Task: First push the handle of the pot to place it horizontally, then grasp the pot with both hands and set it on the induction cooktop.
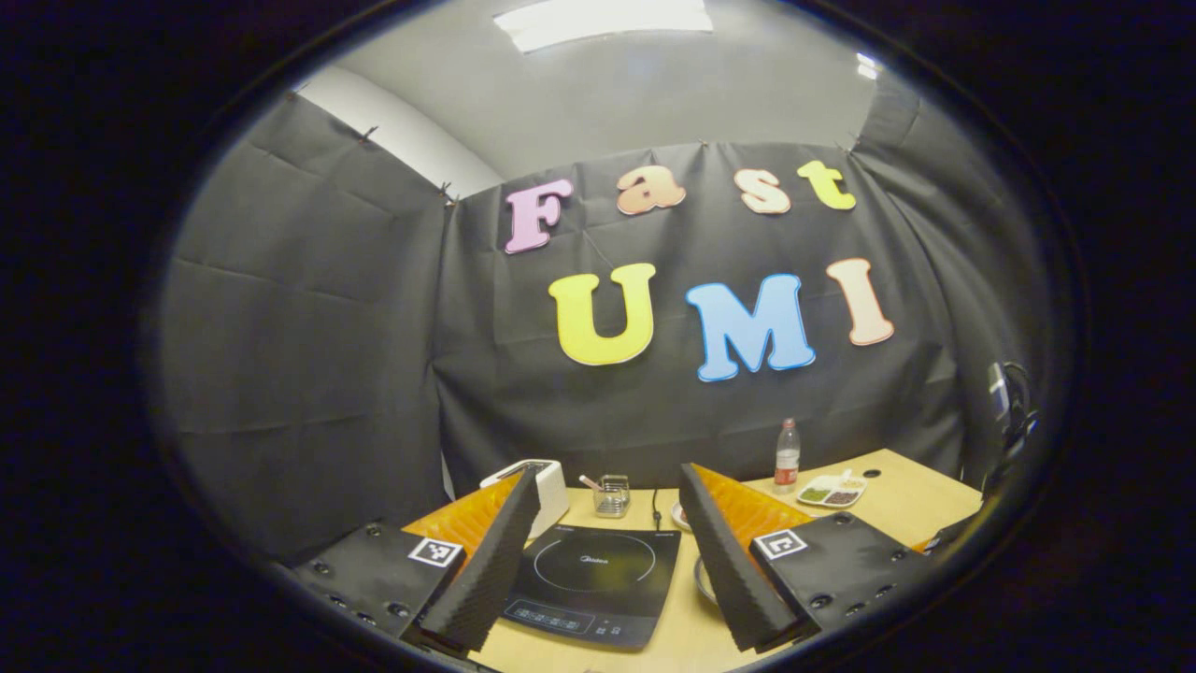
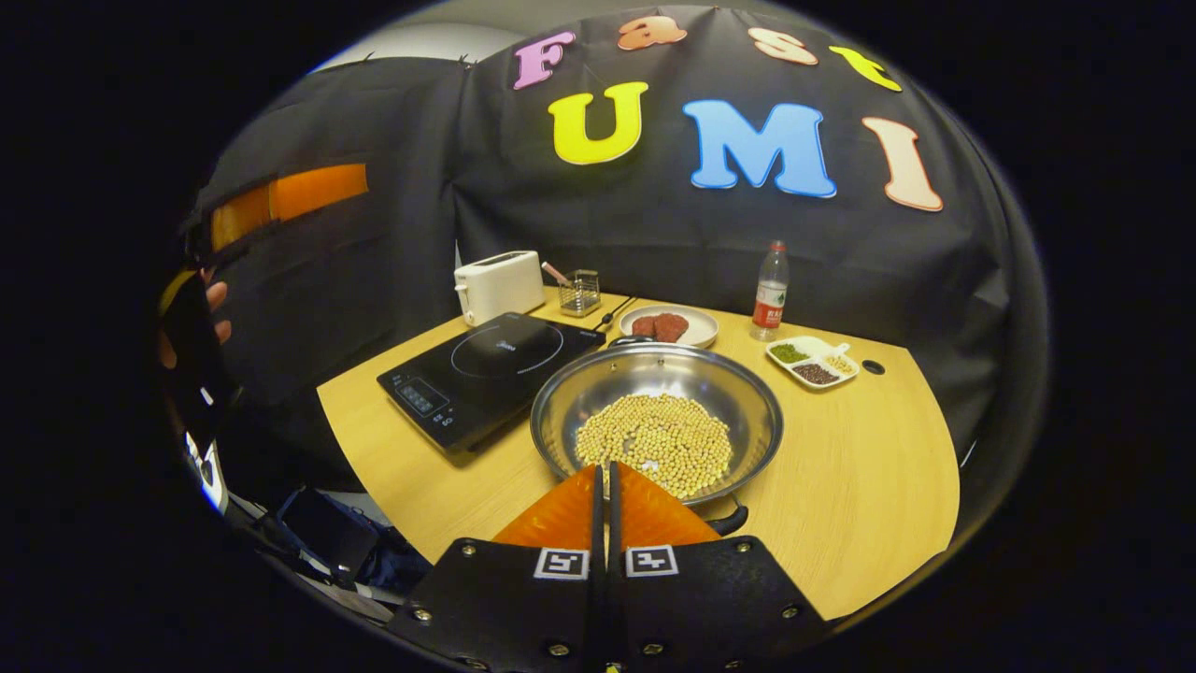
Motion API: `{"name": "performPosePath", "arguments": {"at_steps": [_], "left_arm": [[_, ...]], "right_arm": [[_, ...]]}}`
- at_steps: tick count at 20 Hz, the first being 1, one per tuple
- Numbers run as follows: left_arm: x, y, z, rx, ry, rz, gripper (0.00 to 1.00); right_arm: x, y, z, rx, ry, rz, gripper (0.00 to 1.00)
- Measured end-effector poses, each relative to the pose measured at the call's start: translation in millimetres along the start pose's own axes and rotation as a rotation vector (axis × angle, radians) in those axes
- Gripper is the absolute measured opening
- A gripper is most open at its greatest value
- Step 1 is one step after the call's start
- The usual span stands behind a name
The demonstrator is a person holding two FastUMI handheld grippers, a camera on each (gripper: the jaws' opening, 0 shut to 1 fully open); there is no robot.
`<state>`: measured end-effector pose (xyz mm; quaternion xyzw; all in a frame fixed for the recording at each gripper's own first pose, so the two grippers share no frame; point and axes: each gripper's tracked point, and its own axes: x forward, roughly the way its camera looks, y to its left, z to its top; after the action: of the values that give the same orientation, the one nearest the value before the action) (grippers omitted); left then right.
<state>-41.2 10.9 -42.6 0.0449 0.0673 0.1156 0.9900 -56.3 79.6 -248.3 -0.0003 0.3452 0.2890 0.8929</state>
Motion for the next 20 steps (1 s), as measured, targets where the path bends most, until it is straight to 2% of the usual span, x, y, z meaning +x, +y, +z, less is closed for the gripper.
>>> {"name": "performPosePath", "arguments": {"at_steps": [5, 6, 7, 8, 9, 11, 12, 13, 14, 20], "left_arm": [[44, -9, -7, 0.002, -0.002, -0.036, 1.0], [52, -9, -8, -0.004, -0.002, -0.038, 0.98], [60, -10, -10, -0.008, 0.001, -0.042, 0.9], [68, -12, -13, -0.01, 0.004, -0.05, 0.9], [75, -15, -15, -0.01, 0.007, -0.057, 0.98], [90, -20, -20, -0.004, 0.012, -0.074, 0.98], [96, -23, -21, -0.002, 0.013, -0.083, 0.9], [103, -26, -21, -0.001, 0.011, -0.089, 0.9], [110, -30, -24, 0.0, 0.009, -0.097, 0.98], [142, -52, -50, -0.02, 0.047, -0.153, 0.98]], "right_arm": [[28, -8, -35, 0.038, 0.138, 0.024, 0.0], [32, -9, -43, 0.033, 0.167, 0.022, 0.0], [36, -13, -50, 0.028, 0.202, 0.016, 0.01], [37, -17, -56, 0.031, 0.223, 0.011, 0.0], [38, -21, -58, 0.04, 0.232, 0.004, 0.01], [38, -22, -62, 0.067, 0.249, 0.006, 0.0], [37, -23, -64, 0.076, 0.254, -0.002, 0.0], [38, -26, -63, 0.078, 0.259, -0.012, 0.0], [38, -29, -65, 0.08, 0.267, -0.025, 0.0], [36, -68, -63, 0.128, 0.285, -0.146, 0.01]]}}
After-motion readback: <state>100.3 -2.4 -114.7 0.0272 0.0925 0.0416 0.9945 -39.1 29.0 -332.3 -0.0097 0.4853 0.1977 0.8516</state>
